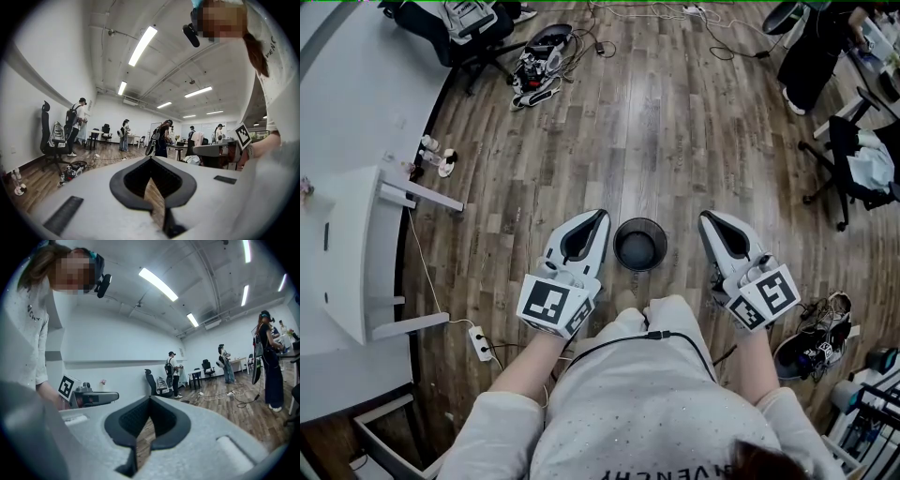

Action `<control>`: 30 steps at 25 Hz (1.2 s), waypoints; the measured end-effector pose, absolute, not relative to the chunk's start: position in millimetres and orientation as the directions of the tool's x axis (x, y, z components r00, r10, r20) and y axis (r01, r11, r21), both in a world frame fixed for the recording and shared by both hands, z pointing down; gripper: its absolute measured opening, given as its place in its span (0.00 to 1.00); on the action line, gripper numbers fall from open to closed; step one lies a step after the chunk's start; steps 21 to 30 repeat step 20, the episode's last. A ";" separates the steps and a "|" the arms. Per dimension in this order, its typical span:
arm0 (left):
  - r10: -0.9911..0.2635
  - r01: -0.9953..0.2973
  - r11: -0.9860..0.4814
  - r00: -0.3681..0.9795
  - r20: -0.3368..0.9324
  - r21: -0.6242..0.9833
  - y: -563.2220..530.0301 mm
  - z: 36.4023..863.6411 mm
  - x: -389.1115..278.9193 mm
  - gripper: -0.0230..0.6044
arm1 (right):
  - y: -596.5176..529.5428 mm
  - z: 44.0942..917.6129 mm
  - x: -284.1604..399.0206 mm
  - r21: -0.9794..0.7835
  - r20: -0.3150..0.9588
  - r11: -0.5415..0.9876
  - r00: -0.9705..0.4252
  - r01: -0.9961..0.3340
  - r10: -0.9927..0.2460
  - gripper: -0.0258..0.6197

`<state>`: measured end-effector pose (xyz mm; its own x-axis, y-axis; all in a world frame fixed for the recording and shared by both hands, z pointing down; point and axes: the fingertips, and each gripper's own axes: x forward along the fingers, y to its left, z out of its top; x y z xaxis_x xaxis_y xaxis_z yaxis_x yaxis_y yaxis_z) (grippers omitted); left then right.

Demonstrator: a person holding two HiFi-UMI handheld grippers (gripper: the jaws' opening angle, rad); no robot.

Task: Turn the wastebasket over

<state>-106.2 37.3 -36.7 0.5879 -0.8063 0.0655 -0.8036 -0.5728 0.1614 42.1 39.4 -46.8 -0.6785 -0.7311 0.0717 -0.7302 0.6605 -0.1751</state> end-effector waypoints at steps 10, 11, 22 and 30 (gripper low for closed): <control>-0.804 -0.801 -0.572 0.590 0.074 0.178 32.2 -31.1 -100.4 0.03 | 40.3 -35.3 42.1 -0.161 0.102 0.663 -0.681 -0.731 -0.725 0.04; -0.804 -0.802 -0.570 0.589 0.076 0.181 33.1 -29.1 -99.8 0.03 | 41.3 -33.2 42.9 -0.164 0.105 0.663 -0.681 -0.731 -0.725 0.04; -0.806 -0.805 -0.564 0.585 0.091 0.185 41.2 -14.8 -99.3 0.03 | 47.2 -20.0 40.5 -0.161 0.114 0.663 -0.681 -0.731 -0.723 0.04; -0.806 -0.805 -0.564 0.585 0.091 0.185 41.2 -14.8 -99.3 0.03 | 47.2 -20.0 40.5 -0.161 0.114 0.663 -0.681 -0.731 -0.723 0.04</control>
